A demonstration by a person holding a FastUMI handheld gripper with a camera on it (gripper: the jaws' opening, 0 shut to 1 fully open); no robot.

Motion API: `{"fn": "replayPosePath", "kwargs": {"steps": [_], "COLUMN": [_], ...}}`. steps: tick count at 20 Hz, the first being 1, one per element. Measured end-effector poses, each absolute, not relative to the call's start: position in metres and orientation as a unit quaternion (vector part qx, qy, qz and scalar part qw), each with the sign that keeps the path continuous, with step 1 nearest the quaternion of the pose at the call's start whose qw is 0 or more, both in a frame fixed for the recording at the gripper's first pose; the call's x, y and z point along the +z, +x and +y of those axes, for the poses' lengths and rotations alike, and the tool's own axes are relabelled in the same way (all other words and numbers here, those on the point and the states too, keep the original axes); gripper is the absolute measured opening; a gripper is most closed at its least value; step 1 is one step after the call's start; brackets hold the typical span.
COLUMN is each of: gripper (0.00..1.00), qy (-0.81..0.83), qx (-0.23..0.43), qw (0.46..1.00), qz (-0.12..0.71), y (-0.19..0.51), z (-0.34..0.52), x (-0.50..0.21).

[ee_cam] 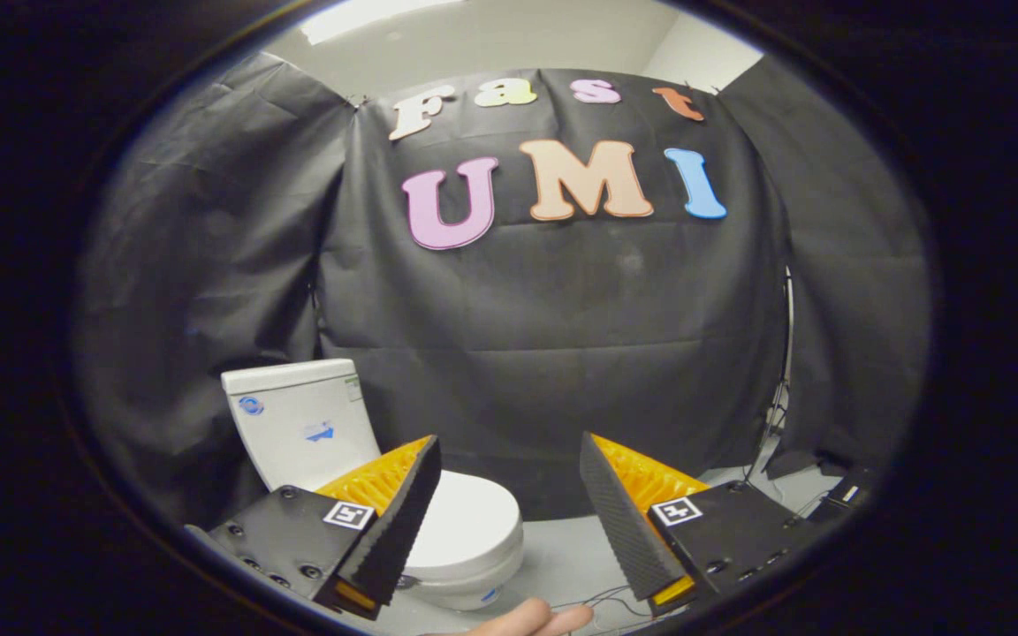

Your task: Open the toilet lid.

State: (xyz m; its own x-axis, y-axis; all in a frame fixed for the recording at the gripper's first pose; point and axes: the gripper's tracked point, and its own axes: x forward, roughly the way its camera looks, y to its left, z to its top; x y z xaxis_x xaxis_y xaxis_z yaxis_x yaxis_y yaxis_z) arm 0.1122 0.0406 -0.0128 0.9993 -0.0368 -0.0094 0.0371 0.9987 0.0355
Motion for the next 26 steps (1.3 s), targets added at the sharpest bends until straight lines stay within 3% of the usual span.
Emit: {"fn": "replayPosePath", "kwargs": {"steps": [8,18,26], "gripper": [0.98,0.98,0.98], "qy": [0.027,0.071,0.198], "qx": [-0.013,-0.031,-0.053], "qw": [0.998,0.996,0.978], "qz": [0.060,0.048,0.036], "y": [0.105,0.109,0.123], "z": [0.085,0.105,0.134], "x": [-0.070,-0.092,-0.147]}}
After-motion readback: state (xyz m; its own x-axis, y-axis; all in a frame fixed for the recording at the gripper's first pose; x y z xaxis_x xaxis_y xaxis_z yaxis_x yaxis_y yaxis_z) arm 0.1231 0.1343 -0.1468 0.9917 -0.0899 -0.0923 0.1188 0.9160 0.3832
